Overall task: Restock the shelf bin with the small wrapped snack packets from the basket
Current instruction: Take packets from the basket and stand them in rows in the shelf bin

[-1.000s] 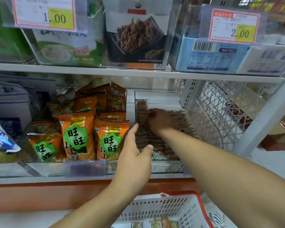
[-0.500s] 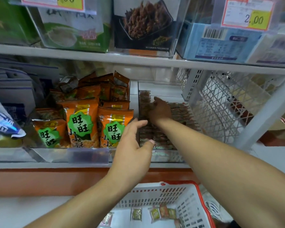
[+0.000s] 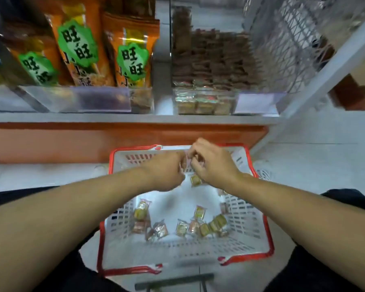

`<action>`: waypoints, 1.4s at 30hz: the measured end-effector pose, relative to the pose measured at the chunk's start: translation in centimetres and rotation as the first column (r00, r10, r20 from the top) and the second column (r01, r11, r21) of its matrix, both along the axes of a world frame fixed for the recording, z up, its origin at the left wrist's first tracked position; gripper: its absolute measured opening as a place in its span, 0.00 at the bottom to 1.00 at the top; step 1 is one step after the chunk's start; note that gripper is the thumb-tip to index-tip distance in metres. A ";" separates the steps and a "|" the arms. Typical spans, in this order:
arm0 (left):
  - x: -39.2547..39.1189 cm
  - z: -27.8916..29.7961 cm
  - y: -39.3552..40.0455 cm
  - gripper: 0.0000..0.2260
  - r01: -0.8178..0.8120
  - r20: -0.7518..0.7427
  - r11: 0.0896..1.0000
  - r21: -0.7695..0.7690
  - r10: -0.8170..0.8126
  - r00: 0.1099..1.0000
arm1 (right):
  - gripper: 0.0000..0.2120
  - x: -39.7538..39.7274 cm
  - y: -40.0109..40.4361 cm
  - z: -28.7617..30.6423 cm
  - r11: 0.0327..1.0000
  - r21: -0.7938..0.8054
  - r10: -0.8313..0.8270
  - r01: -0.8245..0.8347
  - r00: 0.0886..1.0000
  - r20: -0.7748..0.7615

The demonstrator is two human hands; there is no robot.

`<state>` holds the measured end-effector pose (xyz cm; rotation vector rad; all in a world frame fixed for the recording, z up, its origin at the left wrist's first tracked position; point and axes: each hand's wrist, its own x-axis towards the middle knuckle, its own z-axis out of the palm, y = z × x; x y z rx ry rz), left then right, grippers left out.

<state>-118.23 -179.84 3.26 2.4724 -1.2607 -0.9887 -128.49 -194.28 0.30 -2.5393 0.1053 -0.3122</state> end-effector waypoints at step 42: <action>-5.1 -24.3 7.2 0.32 0.323 -0.162 0.806 0.495 -0.280 0.946 | 0.12 -5.6 6.5 -23.7 0.951 0.307 0.300 -0.022 0.294 -0.908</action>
